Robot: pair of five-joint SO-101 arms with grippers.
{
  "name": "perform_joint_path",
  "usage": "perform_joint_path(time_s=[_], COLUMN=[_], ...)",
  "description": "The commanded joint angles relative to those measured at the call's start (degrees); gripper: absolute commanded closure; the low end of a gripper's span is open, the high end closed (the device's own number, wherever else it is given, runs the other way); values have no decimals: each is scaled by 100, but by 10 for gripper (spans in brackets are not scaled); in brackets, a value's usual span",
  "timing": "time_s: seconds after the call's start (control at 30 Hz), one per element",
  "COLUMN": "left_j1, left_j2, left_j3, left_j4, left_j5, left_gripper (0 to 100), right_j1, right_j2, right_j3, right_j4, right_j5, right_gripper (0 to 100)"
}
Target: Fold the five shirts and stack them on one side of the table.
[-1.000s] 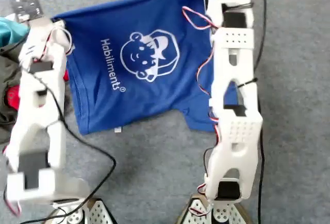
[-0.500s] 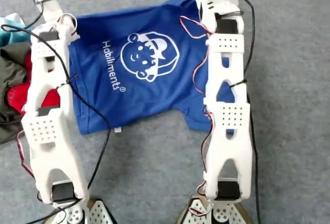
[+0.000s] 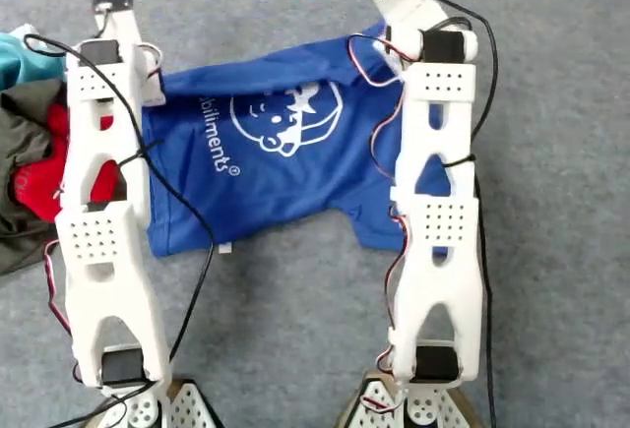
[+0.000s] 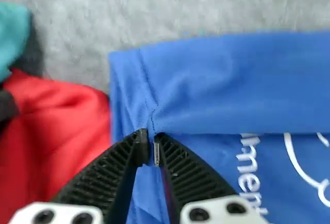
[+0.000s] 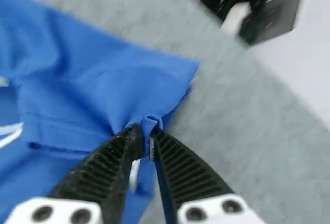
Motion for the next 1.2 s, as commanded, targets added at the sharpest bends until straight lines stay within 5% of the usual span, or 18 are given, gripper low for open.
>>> perform_joint_path(time_s=[0.0, 0.33, 0.67, 0.97, 1.17], left_j1=[105, 114, 492, 387, 53], left_j2=[-127, -374, -2844, -5385, -5235], left_j3=[26, 607, 2602, 7367, 7780], left_j4=[53, 149, 141, -2523, -2998], left_j5=[-18, -44, -343, -589, -571], left_gripper=[981, 981, 981, 982, 982], right_j1=[92, 163, 154, 400, 470], right_j2=[-13, 180, -620, -716, -1156], right_j3=[-321, -1191, -1138, -919, 110], right_j4=[615, 1987, 2444, 2470, 2470], right_j5=[53, 448, 510, 501, 633], right_gripper=[997, 997, 997, 997, 997])
